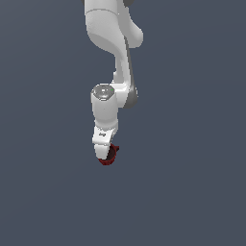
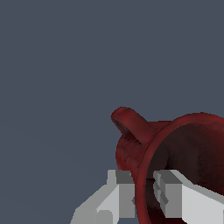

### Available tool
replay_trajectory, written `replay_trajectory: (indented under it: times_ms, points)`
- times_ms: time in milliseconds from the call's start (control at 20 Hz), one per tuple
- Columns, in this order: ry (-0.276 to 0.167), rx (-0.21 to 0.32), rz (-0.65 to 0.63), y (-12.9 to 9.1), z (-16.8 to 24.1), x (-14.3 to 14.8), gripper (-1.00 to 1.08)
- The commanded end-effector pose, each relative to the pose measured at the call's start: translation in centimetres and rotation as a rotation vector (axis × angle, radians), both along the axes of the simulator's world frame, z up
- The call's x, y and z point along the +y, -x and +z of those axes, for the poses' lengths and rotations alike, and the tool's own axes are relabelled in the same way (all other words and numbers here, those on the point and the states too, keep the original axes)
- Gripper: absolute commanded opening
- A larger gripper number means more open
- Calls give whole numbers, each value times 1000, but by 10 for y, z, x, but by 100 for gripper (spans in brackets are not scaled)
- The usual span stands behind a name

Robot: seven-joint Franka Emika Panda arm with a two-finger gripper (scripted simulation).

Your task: Pick up the object and move it to a goal position.

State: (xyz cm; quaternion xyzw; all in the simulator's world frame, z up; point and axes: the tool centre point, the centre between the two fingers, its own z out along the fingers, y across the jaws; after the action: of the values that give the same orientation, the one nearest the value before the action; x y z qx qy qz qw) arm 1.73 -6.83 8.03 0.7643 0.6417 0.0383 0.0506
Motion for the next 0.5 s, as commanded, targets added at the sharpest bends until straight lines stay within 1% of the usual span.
replay_trajectory:
  times_ms: [0,250,450]
  points:
    - [1,-3,0,11,4,3,-100]
    - [1,-3,-1,31,9,9,-100]
    - [1,-3,-1,42,11,13,-100]
